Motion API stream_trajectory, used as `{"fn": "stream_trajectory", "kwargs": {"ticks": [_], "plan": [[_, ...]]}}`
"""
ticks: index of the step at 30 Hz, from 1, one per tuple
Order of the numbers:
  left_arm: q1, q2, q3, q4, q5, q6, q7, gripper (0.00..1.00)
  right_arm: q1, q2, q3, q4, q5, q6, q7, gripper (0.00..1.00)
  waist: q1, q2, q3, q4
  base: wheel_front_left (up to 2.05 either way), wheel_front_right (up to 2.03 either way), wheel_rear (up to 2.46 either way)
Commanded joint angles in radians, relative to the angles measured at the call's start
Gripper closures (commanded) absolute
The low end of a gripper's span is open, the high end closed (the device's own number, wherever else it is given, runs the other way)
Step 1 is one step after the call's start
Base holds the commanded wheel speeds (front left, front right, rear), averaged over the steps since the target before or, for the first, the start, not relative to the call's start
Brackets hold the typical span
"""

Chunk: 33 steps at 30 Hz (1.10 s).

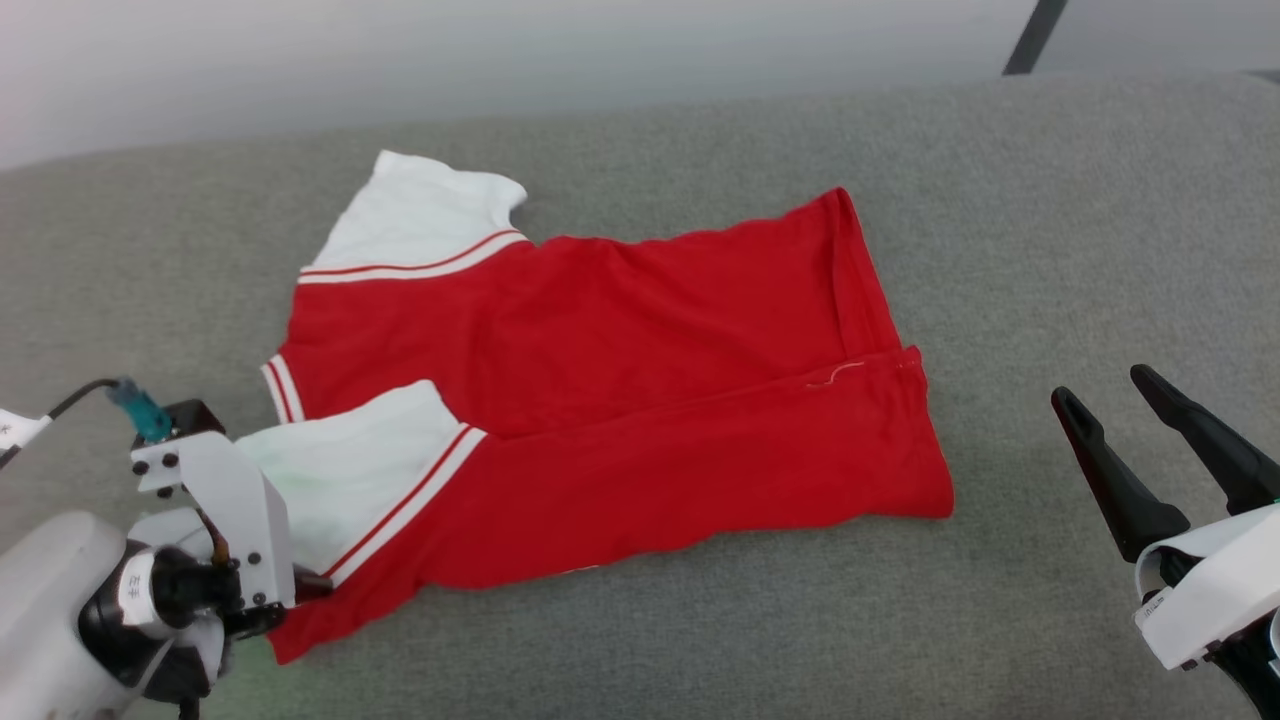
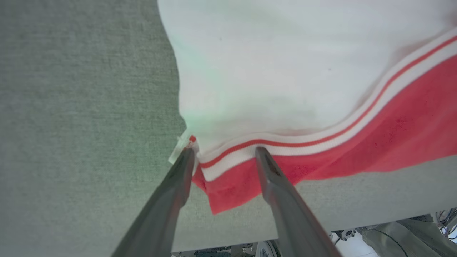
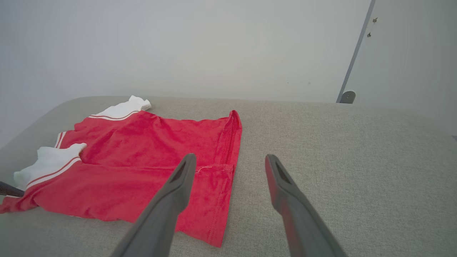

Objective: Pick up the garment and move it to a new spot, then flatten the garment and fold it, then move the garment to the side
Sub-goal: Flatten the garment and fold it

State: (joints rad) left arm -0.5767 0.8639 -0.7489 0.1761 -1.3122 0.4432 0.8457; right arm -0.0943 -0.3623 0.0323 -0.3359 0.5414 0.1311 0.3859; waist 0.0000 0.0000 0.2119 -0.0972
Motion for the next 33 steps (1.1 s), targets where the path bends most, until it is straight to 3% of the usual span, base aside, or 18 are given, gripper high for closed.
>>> {"fn": "stream_trajectory", "kwargs": {"ticks": [1, 4, 5, 6, 7, 8, 9, 20, 33], "plan": [[-0.01, -0.013, -0.005, 0.025, -0.011, 0.008, 0.016, 0.15, -0.011, 0.007, -0.002, -0.003, 0.0, -0.001, -0.009, 0.0, 0.0, 0.0, 0.034, -0.027, 0.0, 0.0, 0.0], [-0.01, -0.037, -0.023, 0.075, -0.017, 0.018, 0.044, 0.21, -0.021, 0.014, 0.0, 0.0, 0.0, -0.001, -0.008, 0.0, 0.0, 0.0, 0.047, -0.035, 0.0, 0.0, 0.0], [-0.008, -0.047, -0.027, 0.091, -0.025, 0.022, 0.057, 0.31, -0.021, 0.017, 0.0, 0.002, 0.003, -0.001, -0.005, 0.0, 0.0, 0.0, 0.051, -0.036, 0.0, 0.0, 0.0], [-0.006, -0.056, -0.029, 0.103, -0.031, 0.021, 0.066, 0.51, -0.02, 0.019, 0.0, 0.004, 0.004, -0.001, -0.003, 0.0, 0.0, 0.0, 0.054, -0.037, 0.0, 0.0, 0.0], [-0.007, -0.061, -0.029, 0.112, -0.035, 0.02, 0.064, 0.56, -0.021, 0.02, 0.001, 0.005, 0.004, -0.001, -0.003, 0.0, 0.0, 0.0, 0.057, -0.038, 0.0, 0.0, 0.0], [-0.01, -0.068, -0.027, 0.121, -0.035, 0.018, 0.062, 0.72, -0.021, 0.022, 0.001, 0.007, 0.007, -0.001, 0.0, 0.0, 0.0, 0.0, 0.06, -0.039, 0.0, 0.0, 0.0], [-0.011, -0.072, -0.025, 0.127, -0.035, 0.016, 0.058, 1.0, -0.02, 0.025, 0.001, 0.009, 0.011, -0.001, 0.005, 0.0, 0.0, 0.0, 0.062, -0.039, 0.0, 0.0, 0.0], [-0.068, -0.1, -0.018, 0.152, 0.003, -0.041, -0.004, 1.0, -0.043, 0.032, 0.009, 0.072, 0.034, -0.001, 0.181, 0.0, 0.0, 0.0, 0.08, -0.007, 0.0, 0.0, 0.0], [-0.222, -0.216, -0.061, 0.192, 0.078, -0.119, -0.024, 1.0, -0.14, 0.044, 0.027, 0.258, 0.013, -0.001, 0.296, 0.0, 0.0, 0.0, 0.209, 0.117, 0.0, 0.0, 0.0]]}}
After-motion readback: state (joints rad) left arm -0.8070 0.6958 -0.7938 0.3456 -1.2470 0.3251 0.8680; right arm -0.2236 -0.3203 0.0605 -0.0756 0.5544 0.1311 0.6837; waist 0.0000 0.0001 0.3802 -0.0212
